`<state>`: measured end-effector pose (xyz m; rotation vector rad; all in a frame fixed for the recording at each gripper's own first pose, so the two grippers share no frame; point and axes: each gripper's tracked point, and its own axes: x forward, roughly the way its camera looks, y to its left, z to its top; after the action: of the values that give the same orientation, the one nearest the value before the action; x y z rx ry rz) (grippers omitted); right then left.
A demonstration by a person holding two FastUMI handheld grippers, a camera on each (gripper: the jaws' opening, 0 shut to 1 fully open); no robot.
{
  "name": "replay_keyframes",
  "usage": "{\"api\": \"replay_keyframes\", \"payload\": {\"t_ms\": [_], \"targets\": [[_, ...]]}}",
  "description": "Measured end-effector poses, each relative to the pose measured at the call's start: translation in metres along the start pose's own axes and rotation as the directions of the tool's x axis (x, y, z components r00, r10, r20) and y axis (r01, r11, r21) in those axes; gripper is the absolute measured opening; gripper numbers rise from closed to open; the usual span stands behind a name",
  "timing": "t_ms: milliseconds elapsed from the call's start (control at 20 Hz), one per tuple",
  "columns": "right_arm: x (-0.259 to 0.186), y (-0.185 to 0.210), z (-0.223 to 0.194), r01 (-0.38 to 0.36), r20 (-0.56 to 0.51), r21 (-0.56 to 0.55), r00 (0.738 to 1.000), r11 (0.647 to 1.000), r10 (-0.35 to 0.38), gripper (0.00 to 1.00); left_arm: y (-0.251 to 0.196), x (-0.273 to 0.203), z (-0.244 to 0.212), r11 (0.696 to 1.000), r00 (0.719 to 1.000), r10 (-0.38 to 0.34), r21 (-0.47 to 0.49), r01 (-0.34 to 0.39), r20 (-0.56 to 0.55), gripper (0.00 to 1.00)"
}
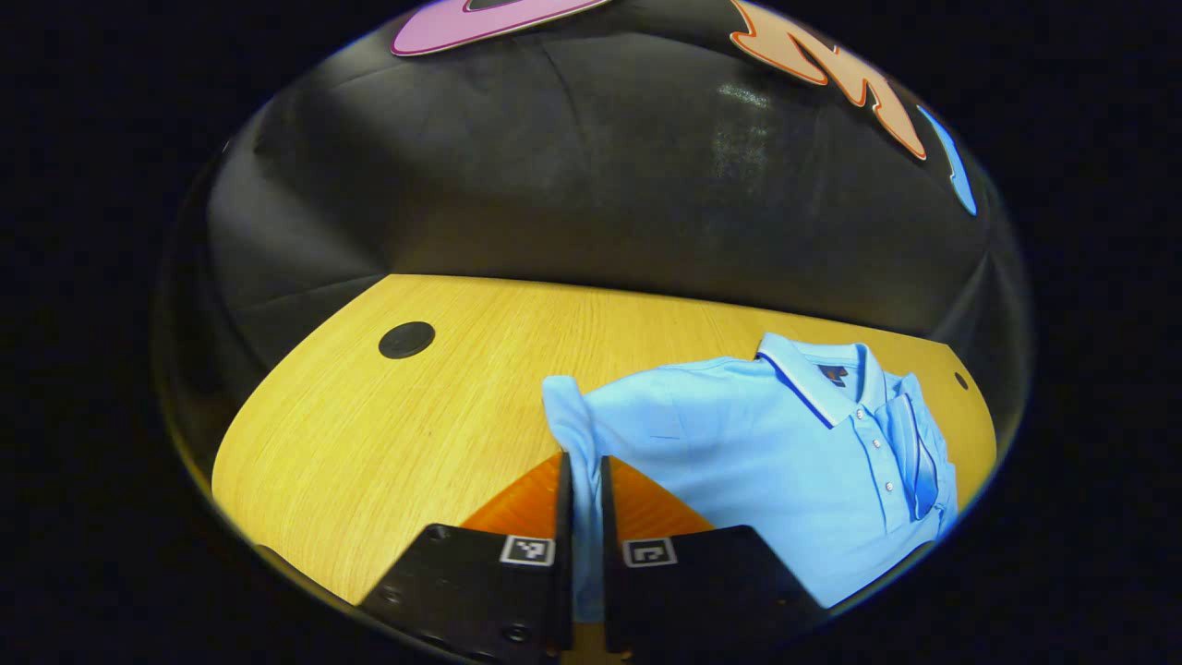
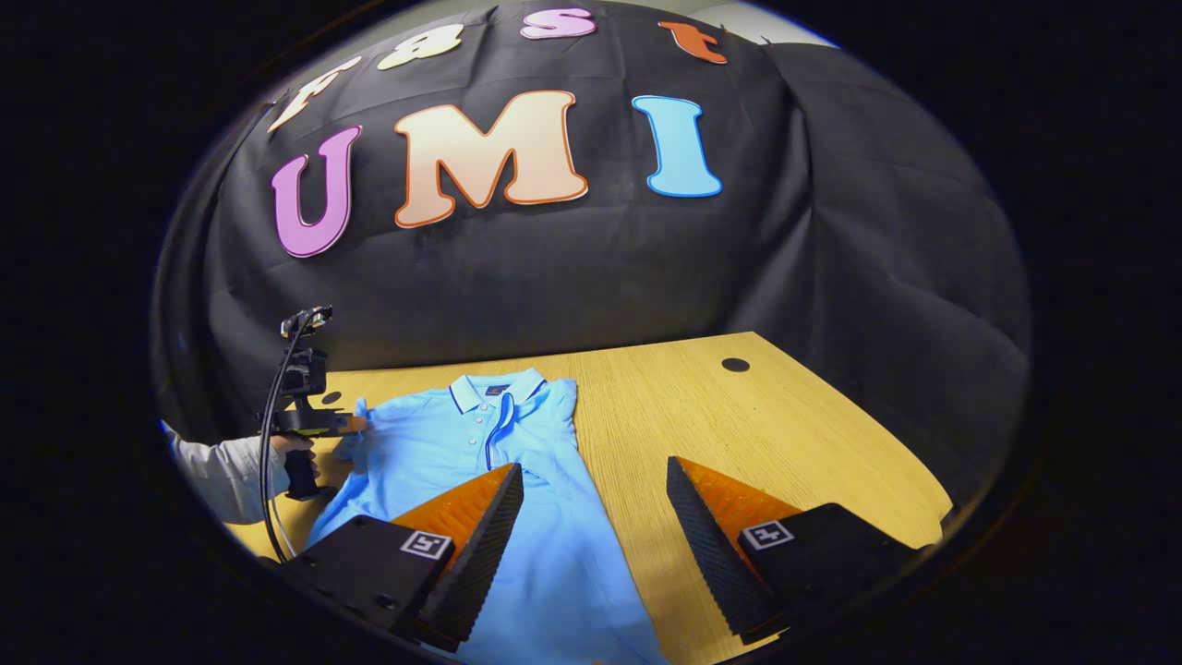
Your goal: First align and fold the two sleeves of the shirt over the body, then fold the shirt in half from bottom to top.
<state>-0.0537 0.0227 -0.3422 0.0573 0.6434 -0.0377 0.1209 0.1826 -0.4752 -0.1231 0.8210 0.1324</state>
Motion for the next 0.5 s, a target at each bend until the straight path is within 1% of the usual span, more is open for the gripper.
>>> {"api": "replay_keyframes", "payload": {"t_ms": [50, 100, 150, 200, 300, 350, 400, 450, 500], "targets": [[-0.001, -0.004, -0.002, 0.003, 0.0, 0.003, 1.0, 1.0, -0.003, 0.94, -0.002, -0.001, 0.002, 1.0, 1.0, 0.011, 0.006, -0.011, -0.005, 0.02], [-0.002, -0.009, -0.004, 0.006, -0.001, 0.001, 1.0, 1.0, -0.006, 0.98, -0.009, -0.002, -0.001, 1.0, 1.0, 0.006, 0.013, -0.006, -0.019, 0.0], [-0.003, -0.014, -0.004, 0.009, -0.001, 0.0, 1.0, 1.0, -0.009, 0.98, -0.015, -0.004, 0.002, 1.0, 1.0, 0.005, 0.02, -0.005, -0.022, 0.0], [-0.004, -0.018, -0.004, 0.011, -0.001, 0.003, 1.0, 1.0, -0.011, 0.93, -0.024, -0.006, 0.008, 1.0, 1.0, -0.001, 0.016, 0.001, -0.01, 0.0], [-0.005, -0.029, -0.005, 0.023, -0.002, 0.015, 1.0, 1.0, -0.023, 0.94, -0.047, -0.009, 0.022, 1.0, 0.999, -0.026, 0.001, 0.025, 0.031, 0.0], [-0.005, -0.033, -0.004, 0.025, -0.001, 0.022, 1.0, 0.999, -0.025, 0.98, -0.058, -0.013, 0.026, 0.999, 0.998, -0.043, 0.003, 0.043, 0.041, 0.0], [-0.006, -0.038, -0.002, 0.027, 0.001, 0.024, 1.0, 0.999, -0.027, 0.93, -0.071, -0.015, 0.031, 0.998, 0.997, -0.062, 0.012, 0.061, 0.046, 0.0], [-0.007, -0.043, 0.0, 0.03, 0.004, 0.023, 1.0, 0.999, -0.03, 0.93, -0.084, -0.017, 0.032, 0.997, 0.996, -0.079, 0.024, 0.078, 0.048, 0.0], [-0.009, -0.049, 0.002, 0.033, 0.01, 0.021, 0.999, 0.999, -0.033, 0.98, -0.095, -0.018, 0.035, 0.995, 0.994, -0.095, 0.034, 0.093, 0.049, 0.0]]}}
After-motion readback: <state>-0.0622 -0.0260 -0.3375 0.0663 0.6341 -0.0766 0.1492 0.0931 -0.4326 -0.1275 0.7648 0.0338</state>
